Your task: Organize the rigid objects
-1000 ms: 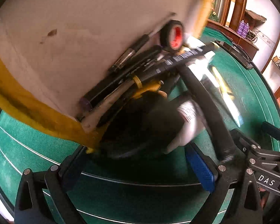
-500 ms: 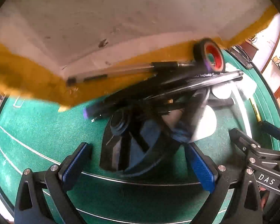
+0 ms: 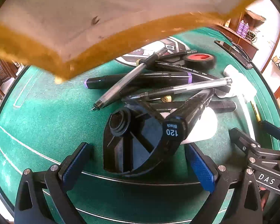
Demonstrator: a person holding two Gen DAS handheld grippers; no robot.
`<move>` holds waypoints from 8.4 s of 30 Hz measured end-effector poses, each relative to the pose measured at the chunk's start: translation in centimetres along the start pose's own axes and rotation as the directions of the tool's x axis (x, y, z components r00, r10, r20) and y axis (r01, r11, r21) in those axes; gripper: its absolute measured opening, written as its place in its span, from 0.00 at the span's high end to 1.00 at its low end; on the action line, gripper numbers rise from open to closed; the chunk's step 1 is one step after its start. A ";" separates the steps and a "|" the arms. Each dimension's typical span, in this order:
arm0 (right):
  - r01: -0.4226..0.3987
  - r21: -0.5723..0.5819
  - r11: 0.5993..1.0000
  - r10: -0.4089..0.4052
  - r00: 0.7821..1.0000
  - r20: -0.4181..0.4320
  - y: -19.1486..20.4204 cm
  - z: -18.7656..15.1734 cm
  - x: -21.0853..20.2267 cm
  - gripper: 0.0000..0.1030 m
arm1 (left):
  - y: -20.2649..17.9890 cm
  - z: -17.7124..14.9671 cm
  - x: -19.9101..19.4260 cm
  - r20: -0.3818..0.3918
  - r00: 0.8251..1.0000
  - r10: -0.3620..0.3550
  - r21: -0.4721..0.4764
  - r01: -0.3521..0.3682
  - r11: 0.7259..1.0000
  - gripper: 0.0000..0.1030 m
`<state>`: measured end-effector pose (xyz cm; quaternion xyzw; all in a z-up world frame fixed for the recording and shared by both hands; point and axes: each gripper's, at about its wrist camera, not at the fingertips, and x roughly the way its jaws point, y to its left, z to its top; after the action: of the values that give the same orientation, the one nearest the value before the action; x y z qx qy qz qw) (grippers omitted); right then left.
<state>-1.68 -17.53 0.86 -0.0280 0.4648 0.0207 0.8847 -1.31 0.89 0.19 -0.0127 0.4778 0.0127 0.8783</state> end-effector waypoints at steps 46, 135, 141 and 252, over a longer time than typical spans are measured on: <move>-0.127 -0.112 0.986 0.123 0.992 -0.040 -1.3 -1.1 -1.1 0.00 | -0.1 0.0 0.0 0.001 1.000 0.002 -0.006 -0.002 1.000 0.01; -0.336 -0.015 0.942 0.336 0.940 0.050 -1.8 -0.2 -3.5 0.93 | 1.2 0.0 -4.2 0.095 0.962 -0.257 0.106 0.247 0.963 0.42; -0.376 -0.012 0.927 0.376 0.924 0.069 -2.6 -0.6 -4.1 0.93 | 1.7 -0.6 -2.8 0.055 0.979 -0.195 0.125 0.187 0.974 0.39; -0.591 0.220 0.776 0.577 0.806 0.131 -7.4 7.5 -1.0 0.58 | 5.2 0.3 -9.1 0.264 0.935 -0.237 0.220 0.180 0.959 0.30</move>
<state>4.37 -24.38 6.11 0.2301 0.4242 0.2360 0.8435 -6.20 6.02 7.96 0.0233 0.3401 -0.1254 0.9317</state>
